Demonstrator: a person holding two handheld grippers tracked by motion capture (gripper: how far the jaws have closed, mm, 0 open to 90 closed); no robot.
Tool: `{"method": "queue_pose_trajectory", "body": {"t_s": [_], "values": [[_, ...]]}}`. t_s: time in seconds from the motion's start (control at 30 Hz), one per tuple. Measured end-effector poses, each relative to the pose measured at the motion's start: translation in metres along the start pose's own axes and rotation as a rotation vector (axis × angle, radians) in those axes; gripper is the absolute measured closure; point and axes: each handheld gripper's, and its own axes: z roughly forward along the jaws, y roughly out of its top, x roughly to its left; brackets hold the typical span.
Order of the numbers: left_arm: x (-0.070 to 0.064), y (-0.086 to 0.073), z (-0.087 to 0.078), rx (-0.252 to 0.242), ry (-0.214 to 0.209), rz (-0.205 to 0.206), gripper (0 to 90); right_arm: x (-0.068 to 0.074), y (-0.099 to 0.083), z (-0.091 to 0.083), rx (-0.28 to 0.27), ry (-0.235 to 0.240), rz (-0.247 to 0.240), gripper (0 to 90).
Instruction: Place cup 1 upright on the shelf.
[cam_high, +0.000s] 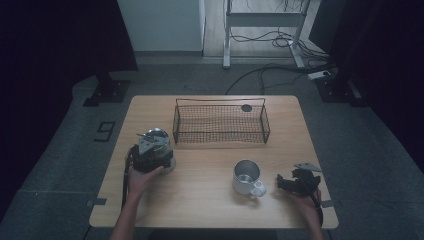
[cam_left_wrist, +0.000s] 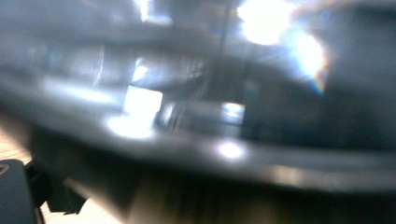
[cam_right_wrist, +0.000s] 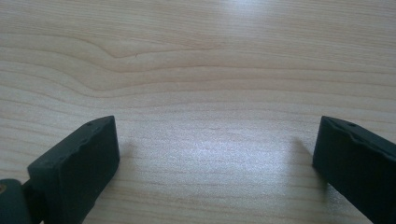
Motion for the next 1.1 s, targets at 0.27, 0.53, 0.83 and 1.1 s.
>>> {"method": "queue_pose_trajectory", "body": {"t_s": [0.27, 0.53, 0.83, 1.1], "values": [[-0.001, 0.001, -0.004, 0.011, -0.003, -0.007, 4.1, 0.000, 0.000, 0.000, 0.000, 0.000, 0.000, 0.3], [-0.001, 0.004, -0.015, -0.008, -0.046, -0.031, 4.2, 0.000, 0.000, 0.000, 0.000, 0.000, 0.000, 0.3], [-0.004, 0.013, -0.025, -0.015, -0.042, -0.011, 4.2, 0.000, 0.000, 0.000, -0.001, -0.001, 0.003, 0.7], [-0.008, 0.018, -0.028, -0.016, -0.050, -0.001, 4.2, 0.000, 0.000, 0.000, -0.001, -0.001, 0.003, 0.7]]}}
